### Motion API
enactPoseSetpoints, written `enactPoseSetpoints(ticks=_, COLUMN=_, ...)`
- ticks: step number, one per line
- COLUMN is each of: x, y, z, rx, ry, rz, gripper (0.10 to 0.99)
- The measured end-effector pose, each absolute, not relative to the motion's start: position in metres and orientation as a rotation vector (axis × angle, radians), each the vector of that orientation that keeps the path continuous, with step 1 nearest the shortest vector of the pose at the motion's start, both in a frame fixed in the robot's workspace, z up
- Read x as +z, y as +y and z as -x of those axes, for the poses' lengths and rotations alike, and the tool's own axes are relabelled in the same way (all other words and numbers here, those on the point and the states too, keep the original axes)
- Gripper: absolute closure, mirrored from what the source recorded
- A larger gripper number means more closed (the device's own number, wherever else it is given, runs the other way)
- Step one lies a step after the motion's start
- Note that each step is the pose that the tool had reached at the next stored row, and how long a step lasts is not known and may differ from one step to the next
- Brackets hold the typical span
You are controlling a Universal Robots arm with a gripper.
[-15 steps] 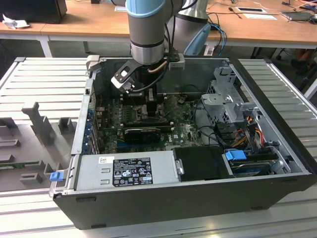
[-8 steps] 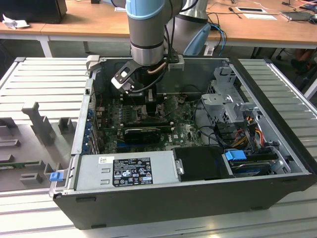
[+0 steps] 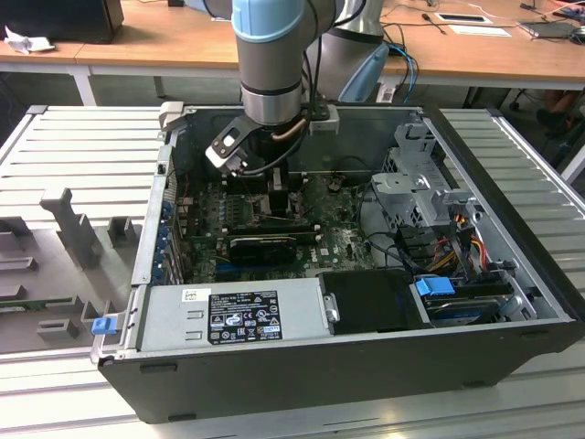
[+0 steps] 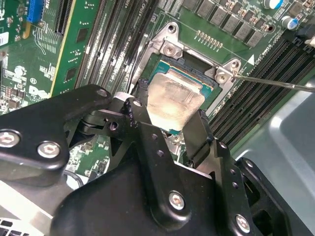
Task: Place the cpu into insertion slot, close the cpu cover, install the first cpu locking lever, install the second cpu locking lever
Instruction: 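Place the cpu into insertion slot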
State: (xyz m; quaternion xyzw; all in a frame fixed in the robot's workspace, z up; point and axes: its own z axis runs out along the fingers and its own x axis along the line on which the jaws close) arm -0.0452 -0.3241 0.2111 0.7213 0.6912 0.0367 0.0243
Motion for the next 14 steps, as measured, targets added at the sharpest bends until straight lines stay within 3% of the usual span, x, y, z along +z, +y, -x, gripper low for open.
enactPoseSetpoints(ticks=14, x=0.2018, y=-0.3226, z=0.0431, rx=0.115, ry=2.172, rz=-2.2, gripper=0.557)
